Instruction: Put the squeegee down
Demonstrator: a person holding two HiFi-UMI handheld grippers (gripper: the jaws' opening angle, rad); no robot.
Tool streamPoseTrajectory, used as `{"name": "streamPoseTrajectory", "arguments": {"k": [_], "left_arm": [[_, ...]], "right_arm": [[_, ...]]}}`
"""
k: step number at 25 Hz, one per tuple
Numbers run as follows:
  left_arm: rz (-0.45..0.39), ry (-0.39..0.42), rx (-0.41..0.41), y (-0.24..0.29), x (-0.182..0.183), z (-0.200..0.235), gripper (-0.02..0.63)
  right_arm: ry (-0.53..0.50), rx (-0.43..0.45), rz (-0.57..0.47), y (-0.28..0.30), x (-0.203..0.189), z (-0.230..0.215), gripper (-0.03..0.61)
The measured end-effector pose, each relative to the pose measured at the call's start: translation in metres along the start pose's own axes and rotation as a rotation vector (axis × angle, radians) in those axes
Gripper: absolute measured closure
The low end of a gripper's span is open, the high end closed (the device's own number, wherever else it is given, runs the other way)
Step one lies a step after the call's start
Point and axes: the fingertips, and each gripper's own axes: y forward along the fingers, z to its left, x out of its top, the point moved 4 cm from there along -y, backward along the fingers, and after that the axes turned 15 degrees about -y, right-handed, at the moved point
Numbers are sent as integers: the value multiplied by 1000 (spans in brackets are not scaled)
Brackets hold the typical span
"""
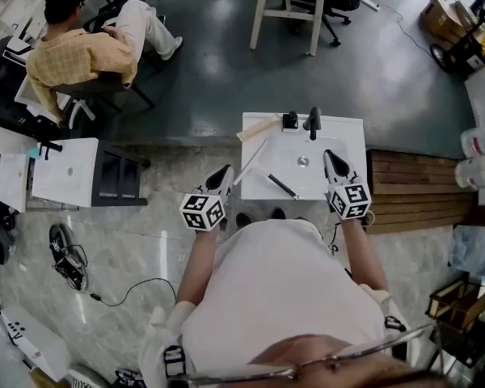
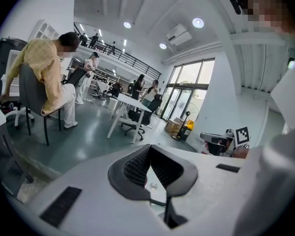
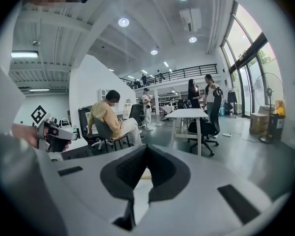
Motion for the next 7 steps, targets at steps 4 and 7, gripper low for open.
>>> {"name": "streamPoseTrajectory", "arguments": {"k": [4,7], "left_arm": [[-4,-1,2,-1,2,1,609],[-7,-4,4,-1,3,2,609]], "right_arm": [[1,-1,-2,2,1,-1,574],[0,-3,-4,4,3,-1,574]]}}
